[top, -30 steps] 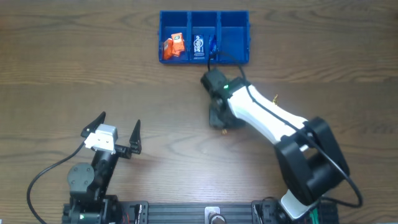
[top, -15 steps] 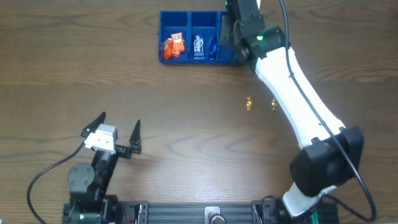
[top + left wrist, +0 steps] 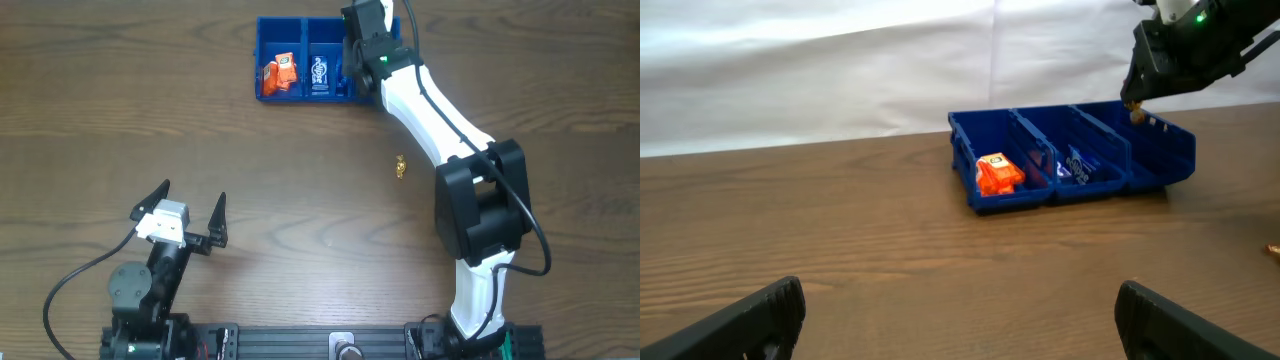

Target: Sort Candies Into Trays

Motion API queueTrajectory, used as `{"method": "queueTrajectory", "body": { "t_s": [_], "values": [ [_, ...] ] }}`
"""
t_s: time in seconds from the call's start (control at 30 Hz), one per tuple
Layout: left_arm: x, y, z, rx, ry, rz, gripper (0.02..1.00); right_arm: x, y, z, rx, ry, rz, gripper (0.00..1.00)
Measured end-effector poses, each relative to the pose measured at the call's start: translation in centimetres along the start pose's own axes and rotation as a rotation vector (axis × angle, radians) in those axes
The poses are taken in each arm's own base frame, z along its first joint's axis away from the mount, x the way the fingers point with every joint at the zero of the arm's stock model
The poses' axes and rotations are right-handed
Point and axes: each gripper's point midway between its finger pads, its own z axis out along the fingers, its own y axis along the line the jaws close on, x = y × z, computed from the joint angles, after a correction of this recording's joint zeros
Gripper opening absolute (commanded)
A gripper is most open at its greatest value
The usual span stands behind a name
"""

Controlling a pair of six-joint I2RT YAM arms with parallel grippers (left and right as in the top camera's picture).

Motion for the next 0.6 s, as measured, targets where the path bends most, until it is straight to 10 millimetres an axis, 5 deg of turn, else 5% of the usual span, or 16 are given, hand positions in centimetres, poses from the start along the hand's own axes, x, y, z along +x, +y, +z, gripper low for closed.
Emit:
{"method": "queueTrajectory", "body": {
  "t_s": [0.13,0.23,0.33,0.47,0.6],
  "values": [
    [0.0,0.0,0.0,0.0,0.0,0.0,0.998,-0.1,-0.5,0.1,0.012,-0.001,-0.005,0.395],
    [0.0,0.0,0.0,0.0,0.0,0.0,0.998,-0.2,-0.6,0.1,0.017,-0.005,-0.01,0.687],
    [0.0,0.0,0.0,0.0,0.0,0.0,0.996,-0.4,-0.6,0.1,0.018,-0.014,-0.01,0.759],
    [0.0,0.0,0.0,0.0,0.0,0.0,0.998,-0.5,-0.5,0.1,0.016,-0.02,-0.02,1.0],
    [0.0,0.0,0.0,0.0,0.0,0.0,0.998,-0.2,-1.1,-1.2,0.019,0.017,-0.031,0.998]
  ]
}}
